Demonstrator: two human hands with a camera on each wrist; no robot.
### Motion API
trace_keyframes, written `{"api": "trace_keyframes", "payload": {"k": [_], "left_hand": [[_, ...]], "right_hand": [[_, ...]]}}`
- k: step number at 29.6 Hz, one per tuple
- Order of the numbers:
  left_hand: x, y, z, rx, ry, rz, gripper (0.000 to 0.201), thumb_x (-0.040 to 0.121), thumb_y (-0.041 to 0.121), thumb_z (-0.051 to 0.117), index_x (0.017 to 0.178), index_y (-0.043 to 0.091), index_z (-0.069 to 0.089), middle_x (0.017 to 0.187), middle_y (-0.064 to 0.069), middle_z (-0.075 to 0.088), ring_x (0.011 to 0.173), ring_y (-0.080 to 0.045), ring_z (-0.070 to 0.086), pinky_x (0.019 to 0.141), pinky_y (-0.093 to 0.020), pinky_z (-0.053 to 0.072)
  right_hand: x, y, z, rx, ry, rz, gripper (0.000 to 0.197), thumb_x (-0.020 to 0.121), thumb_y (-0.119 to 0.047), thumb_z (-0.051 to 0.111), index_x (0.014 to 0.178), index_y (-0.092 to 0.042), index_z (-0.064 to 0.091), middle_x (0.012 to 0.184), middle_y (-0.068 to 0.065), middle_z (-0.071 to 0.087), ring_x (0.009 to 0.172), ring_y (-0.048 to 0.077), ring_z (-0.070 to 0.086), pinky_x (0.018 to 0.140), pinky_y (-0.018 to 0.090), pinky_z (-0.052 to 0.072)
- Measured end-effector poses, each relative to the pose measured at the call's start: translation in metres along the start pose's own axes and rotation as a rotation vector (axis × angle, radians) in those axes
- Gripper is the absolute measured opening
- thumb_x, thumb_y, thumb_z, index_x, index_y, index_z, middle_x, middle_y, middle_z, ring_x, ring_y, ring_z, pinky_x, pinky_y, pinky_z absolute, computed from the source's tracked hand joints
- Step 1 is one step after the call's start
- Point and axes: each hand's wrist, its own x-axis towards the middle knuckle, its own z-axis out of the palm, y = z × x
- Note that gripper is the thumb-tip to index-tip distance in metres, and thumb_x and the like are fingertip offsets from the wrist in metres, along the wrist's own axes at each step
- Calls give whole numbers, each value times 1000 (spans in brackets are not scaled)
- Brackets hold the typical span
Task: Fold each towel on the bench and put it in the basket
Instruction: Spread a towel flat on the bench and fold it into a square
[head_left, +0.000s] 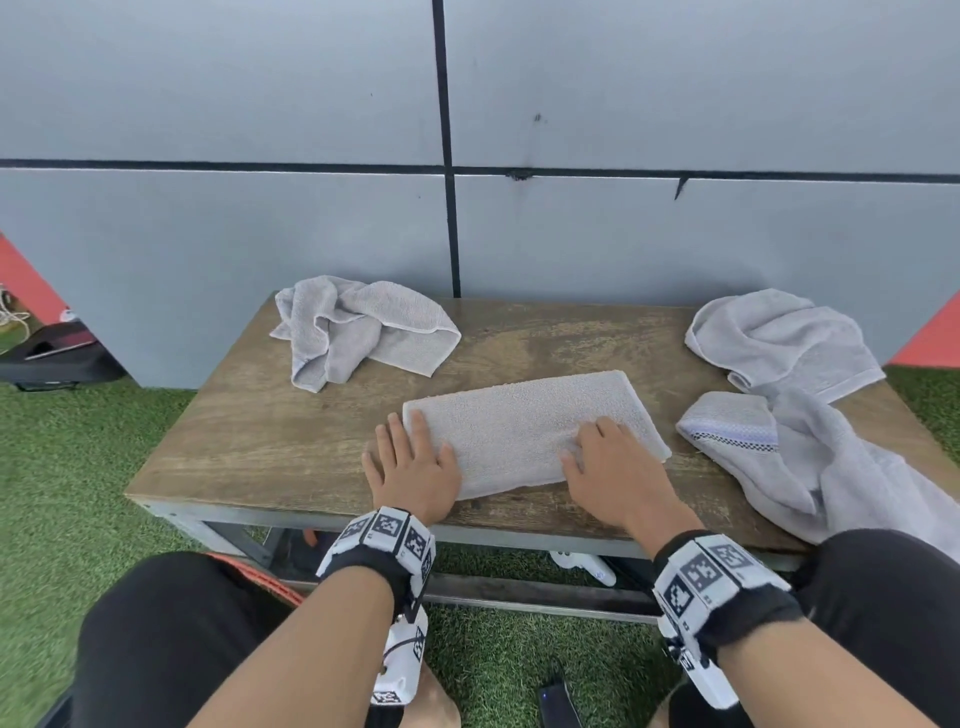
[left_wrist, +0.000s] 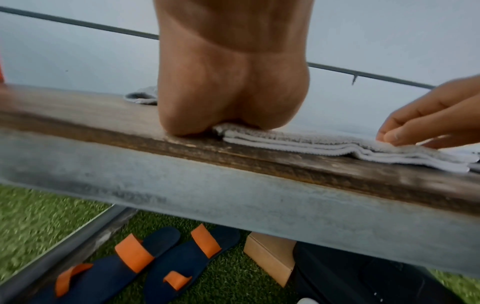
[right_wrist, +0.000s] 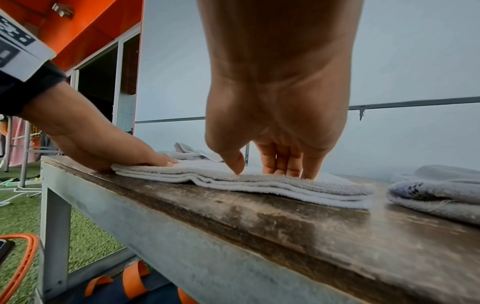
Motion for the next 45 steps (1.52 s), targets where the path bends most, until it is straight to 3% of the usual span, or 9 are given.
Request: {"api": "trace_keyframes", "payload": {"k": [5, 9, 13, 22, 26, 34, 40, 43, 45], "left_hand": [[-12, -10, -1, -142, 62, 55, 78, 92, 58, 47, 154, 23, 15, 165, -8, -18, 152, -23, -17, 122, -49, -11], [-13, -14, 1, -172, 111, 99, 81, 89, 56, 55, 151, 18, 20, 166, 0, -13, 153, -23, -15, 122, -50, -9], [-15, -17, 7, -141, 174, 126, 76, 87, 59, 54, 144, 18, 25, 165, -1, 11, 154, -24, -6, 123, -52, -4], [-18, -20, 8, -108, 138, 181, 100, 66, 79, 42, 142, 16, 25, 162, 1, 13, 153, -21, -1, 120, -57, -7], [-26, -24, 6, -133, 217, 260, 70, 65, 83, 34, 108, 27, 35, 117, 9, 41, 123, -17, 37, 116, -60, 10], [-30, -24, -4, -379, 173, 234, 68, 68, 71, 40, 128, 41, 37, 120, 9, 41, 116, -17, 29, 110, -44, 18], [-28, -22, -17, -515, 11, 124, 24, 81, 42, 51, 98, 54, 65, 107, -4, 58, 108, -19, 44, 114, -45, 21], [-30, -25, -28, -512, -59, 157, 35, 80, 23, 55, 98, 50, 68, 96, -4, 70, 70, -14, 55, 81, -33, 47], [-33, -27, -32, -497, -114, 205, 52, 82, -3, 52, 106, 41, 67, 74, -1, 62, 48, -15, 43, 53, -27, 39]], "right_hand": [[-1, 10, 9, 27, -183, 8, 71, 102, -40, 39, 159, -13, 7, 168, 0, 0, 155, 21, 0, 123, 43, 22], [-13, 5, 20, -85, 71, -24, 48, 95, -35, 50, 135, -10, 41, 138, 13, 37, 130, 30, 35, 102, 40, 43], [-21, 1, 35, -33, 142, -125, 21, 95, -29, 50, 110, -14, 46, 115, 5, 43, 107, 23, 42, 90, 35, 45], [-7, 3, 29, 51, -24, -23, 59, 97, -33, 40, 151, -10, 29, 158, 4, 27, 136, 26, 29, 114, 40, 33], [-2, 1, 28, 76, -133, 28, 70, 98, -37, 34, 159, -16, 8, 168, -2, 4, 146, 25, 13, 120, 44, 21], [-13, -4, 43, 101, -134, 50, 68, 102, -37, 23, 155, -34, -20, 167, -3, -15, 150, 31, 0, 121, 51, 1], [-18, -1, 42, 78, -129, 11, 58, 104, -35, 23, 151, -55, -5, 166, 3, -13, 146, 33, -6, 119, 54, 0], [-22, -3, 40, 62, -98, 16, 57, 104, -35, 25, 151, -55, 0, 164, 5, -13, 145, 34, -5, 119, 54, 2], [-24, -4, 41, 61, -66, 17, 55, 104, -35, 26, 151, -55, 5, 164, 6, -13, 146, 36, -4, 118, 55, 3]]}}
